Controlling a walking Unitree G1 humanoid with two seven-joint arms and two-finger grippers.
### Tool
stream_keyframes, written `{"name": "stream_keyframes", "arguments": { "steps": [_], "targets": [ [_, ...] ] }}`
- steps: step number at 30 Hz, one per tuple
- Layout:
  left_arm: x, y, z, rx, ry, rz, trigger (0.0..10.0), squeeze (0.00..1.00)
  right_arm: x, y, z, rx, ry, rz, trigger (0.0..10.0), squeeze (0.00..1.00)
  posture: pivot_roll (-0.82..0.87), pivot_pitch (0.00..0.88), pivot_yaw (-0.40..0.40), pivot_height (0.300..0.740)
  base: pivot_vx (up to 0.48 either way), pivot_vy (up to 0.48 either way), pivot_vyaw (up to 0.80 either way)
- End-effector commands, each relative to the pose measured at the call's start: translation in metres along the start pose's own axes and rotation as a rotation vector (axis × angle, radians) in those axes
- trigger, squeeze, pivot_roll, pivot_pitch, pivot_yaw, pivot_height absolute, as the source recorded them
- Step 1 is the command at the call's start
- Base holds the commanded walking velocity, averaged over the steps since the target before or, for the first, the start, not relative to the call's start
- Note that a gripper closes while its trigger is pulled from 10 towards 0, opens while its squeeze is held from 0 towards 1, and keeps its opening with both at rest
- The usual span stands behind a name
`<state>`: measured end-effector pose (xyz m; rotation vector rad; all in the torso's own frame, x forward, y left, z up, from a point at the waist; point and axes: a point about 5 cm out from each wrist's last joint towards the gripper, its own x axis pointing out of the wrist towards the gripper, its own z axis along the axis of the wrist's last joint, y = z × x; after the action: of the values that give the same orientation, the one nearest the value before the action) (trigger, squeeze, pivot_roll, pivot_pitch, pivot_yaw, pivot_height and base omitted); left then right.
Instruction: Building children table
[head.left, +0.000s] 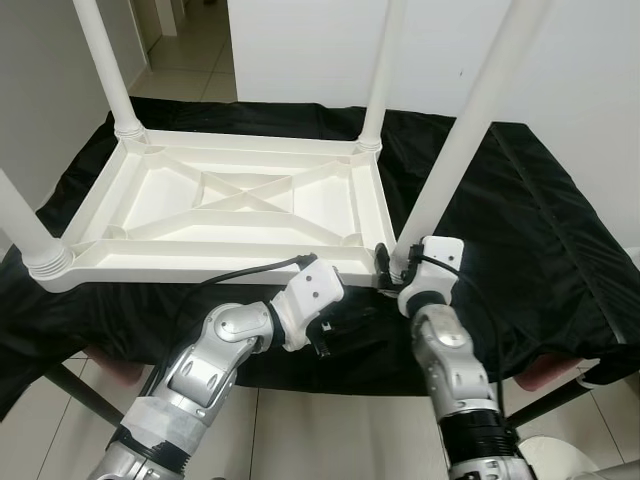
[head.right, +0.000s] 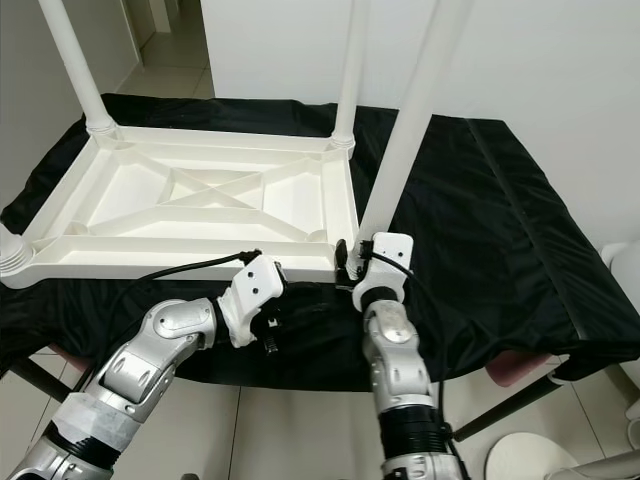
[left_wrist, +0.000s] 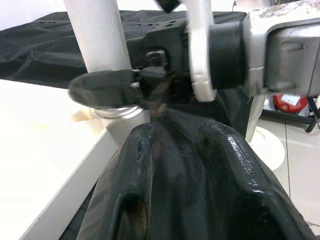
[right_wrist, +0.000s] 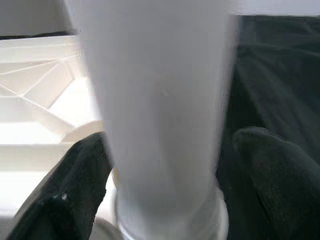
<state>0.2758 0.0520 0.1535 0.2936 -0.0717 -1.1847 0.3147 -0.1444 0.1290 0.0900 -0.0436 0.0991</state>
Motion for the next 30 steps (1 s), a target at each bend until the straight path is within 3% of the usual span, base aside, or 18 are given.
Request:
{"name": "stream_keyframes", "arguments": {
  "steps": [1,11,12,15,16,27,28,30],
  "targets": [
    [0.000,0.003,0.002,0.014,-0.006,0.004,10.0,0.00,-0.003,-0.005,-0.004,0.016,0.023,0.081,10.0,0.00,-0.01,0.023,-0.031,0.740,0.000,0.000,0.00],
    [0.002,0.004,0.003,0.008,-0.011,0.015,10.0,0.00,0.004,-0.021,0.003,-0.100,0.012,0.205,10.0,0.00,-0.02,0.032,-0.037,0.740,0.000,0.000,0.00],
    [0.003,0.005,0.003,0.006,-0.014,0.023,10.0,0.00,0.010,-0.030,0.009,-0.158,0.020,0.275,10.0,0.00,-0.01,0.034,-0.040,0.740,0.000,0.000,0.00],
    [0.003,0.005,0.003,0.006,-0.014,0.023,10.0,0.00,0.010,-0.030,0.009,-0.158,0.020,0.275,10.0,0.00,-0.01,0.034,-0.040,0.740,0.000,0.000,0.00],
    [0.003,0.005,0.003,0.005,-0.014,0.024,10.0,0.00,0.015,-0.034,0.010,-0.209,0.043,0.341,10.0,0.00,-0.01,0.037,-0.045,0.740,0.000,0.000,0.00],
    [0.003,0.003,0.004,0.002,-0.014,0.023,10.0,0.00,0.031,-0.026,0.018,-0.289,0.064,0.491,10.0,0.00,0.00,0.047,-0.048,0.740,0.000,0.000,0.00],
    [0.003,0.003,0.004,0.001,-0.016,0.025,10.0,0.00,0.035,-0.022,0.021,-0.289,0.064,0.513,8.0,0.00,0.00,0.048,-0.051,0.740,0.000,0.000,0.00],
    [0.003,0.003,0.005,0.000,-0.017,0.025,10.0,0.00,0.037,-0.022,0.022,-0.286,0.065,0.524,8.0,0.00,0.00,0.048,-0.051,0.740,0.000,0.000,0.00]
  ]
}}
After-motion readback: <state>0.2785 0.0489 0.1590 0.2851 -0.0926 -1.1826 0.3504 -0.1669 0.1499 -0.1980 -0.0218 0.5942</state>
